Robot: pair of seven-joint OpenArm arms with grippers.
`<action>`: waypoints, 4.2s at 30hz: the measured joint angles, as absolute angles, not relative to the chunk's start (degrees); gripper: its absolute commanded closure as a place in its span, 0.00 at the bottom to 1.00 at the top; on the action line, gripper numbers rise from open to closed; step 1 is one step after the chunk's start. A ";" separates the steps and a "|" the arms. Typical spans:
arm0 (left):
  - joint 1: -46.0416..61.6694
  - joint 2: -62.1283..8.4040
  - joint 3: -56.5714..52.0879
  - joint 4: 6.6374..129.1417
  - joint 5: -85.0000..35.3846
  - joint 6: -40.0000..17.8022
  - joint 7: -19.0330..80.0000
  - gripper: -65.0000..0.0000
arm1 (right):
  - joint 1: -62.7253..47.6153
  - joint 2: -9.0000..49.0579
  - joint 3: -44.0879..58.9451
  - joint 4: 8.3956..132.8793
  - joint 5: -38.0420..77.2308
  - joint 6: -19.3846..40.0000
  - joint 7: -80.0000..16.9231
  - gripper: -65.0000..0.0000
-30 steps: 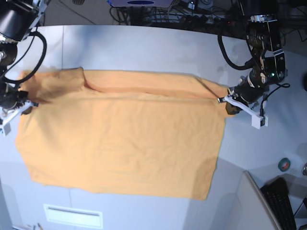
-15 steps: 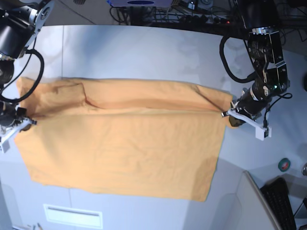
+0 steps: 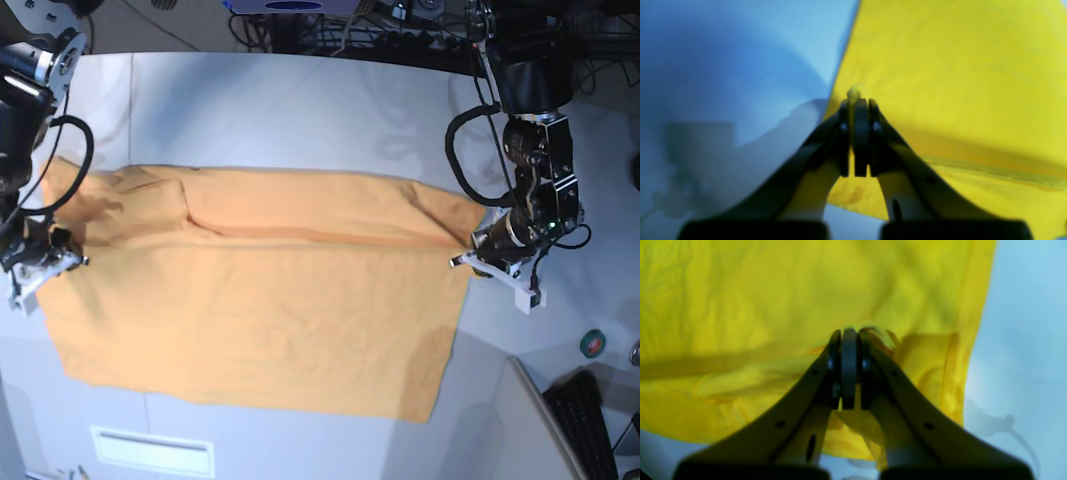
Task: Layout the t-shirt on the table in an organized manner, then fold the t-shirt properly
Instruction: 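Lower the shirt flat onto the table with both grippers, then release the shirt edge and reposition both grippers along it, then pull the shirt edge taut with both grippers to smooth it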
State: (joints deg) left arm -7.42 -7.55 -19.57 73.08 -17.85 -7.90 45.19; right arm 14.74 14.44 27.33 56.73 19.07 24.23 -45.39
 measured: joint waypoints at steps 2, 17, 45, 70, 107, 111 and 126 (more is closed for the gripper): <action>-7.40 -6.76 -19.49 72.99 -17.34 -8.12 43.88 1.00 | 14.74 14.31 26.65 56.47 19.07 24.23 -44.95 1.00; -3.70 -7.33 -27.68 83.55 -16.71 -8.21 39.07 0.00 | 5.58 15.42 38.83 72.77 18.15 23.27 -43.16 0.47; -2.39 -7.51 -19.38 63.92 -16.23 -8.19 29.19 1.00 | -9.67 11.14 33.45 76.16 19.09 24.56 -41.12 0.56; -3.53 -11.14 -19.14 53.54 -18.22 -10.31 16.86 1.00 | -9.43 17.43 29.10 70.19 19.27 24.49 -39.40 1.00; 5.67 -9.04 -21.87 78.37 -16.75 -8.16 29.21 1.00 | -7.79 8.82 33.36 85.27 -18.61 24.88 -48.18 0.94; 3.75 -6.02 -17.26 78.11 -16.29 -7.84 30.28 1.00 | -7.35 9.23 33.39 81.34 -18.17 24.86 -47.57 0.94; -4.78 -6.96 -5.43 53.12 -18.31 -2.68 11.14 1.00 | -6.11 8.99 32.99 75.24 -17.61 25.28 -47.59 0.58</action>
